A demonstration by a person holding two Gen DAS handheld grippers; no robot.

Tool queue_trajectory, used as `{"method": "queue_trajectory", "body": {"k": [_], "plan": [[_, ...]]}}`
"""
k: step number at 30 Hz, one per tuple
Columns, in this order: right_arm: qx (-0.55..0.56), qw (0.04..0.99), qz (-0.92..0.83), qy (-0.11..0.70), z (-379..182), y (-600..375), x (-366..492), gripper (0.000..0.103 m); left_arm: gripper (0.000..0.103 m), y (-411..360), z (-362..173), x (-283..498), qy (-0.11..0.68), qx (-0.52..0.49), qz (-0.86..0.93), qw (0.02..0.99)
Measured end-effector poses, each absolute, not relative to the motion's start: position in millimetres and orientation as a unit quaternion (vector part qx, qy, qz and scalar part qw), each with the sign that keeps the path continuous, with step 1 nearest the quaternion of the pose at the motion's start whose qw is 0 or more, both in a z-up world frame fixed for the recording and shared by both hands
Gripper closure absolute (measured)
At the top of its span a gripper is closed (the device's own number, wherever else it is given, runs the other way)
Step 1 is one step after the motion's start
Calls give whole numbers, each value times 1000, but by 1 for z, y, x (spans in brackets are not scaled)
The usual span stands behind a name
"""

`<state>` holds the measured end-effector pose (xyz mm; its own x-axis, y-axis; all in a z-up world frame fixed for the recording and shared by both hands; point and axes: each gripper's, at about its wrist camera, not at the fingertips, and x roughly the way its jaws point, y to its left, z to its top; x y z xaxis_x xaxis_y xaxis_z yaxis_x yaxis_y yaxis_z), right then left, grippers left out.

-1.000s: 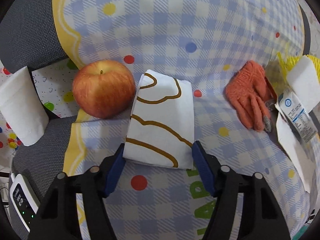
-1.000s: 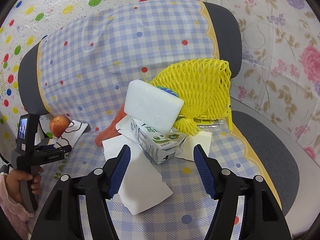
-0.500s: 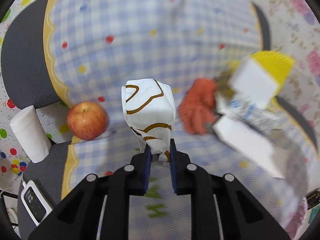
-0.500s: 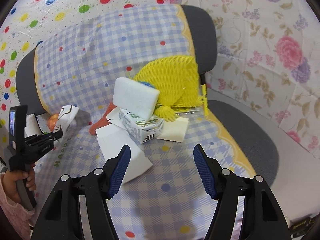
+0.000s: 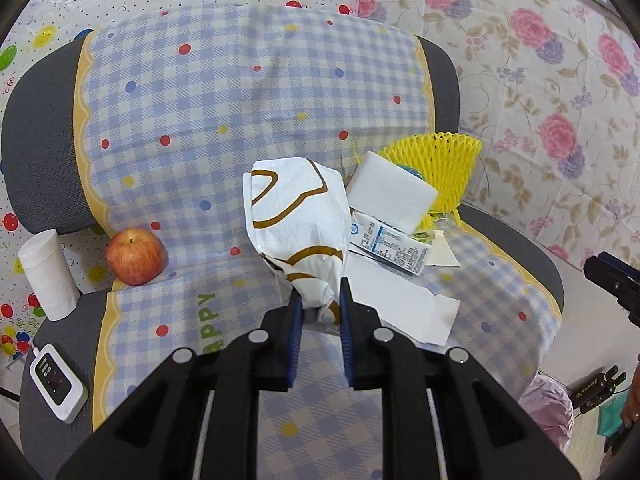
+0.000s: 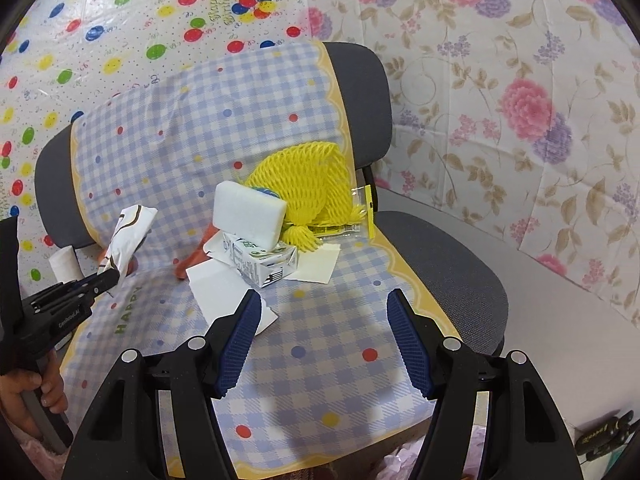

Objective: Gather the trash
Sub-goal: 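Grasp the white napkin with brown stripes with the left gripper and lift it, then grasp the white paper sheet with the right gripper while the left gripper holds the napkin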

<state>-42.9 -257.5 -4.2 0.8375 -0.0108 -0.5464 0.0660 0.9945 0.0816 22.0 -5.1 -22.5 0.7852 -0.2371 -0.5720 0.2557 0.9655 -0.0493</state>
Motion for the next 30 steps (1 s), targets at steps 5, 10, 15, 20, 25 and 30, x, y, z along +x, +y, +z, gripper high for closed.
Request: {"method": "queue_trajectory", "body": {"k": [5, 10, 15, 20, 25, 30], "plan": [[46, 957, -1, 287, -14, -255, -36, 37, 88, 8, -26, 11, 300, 8, -116, 947], [44, 950, 24, 307, -33, -246, -20, 37, 88, 31, -33, 5, 310, -5, -88, 947], [39, 941, 60, 330, -54, -228, -3, 40, 88, 42, -37, 6, 314, -11, -69, 947], [46, 929, 79, 358, -75, -219, 14, 50, 88, 39, -39, 9, 317, -9, -73, 946], [52, 925, 74, 368, -88, -217, 28, 49, 88, 32, -46, 12, 323, -4, -75, 943], [51, 922, 67, 378, -99, -213, 44, 42, 88, 30, -52, 16, 333, 1, -70, 940]]}}
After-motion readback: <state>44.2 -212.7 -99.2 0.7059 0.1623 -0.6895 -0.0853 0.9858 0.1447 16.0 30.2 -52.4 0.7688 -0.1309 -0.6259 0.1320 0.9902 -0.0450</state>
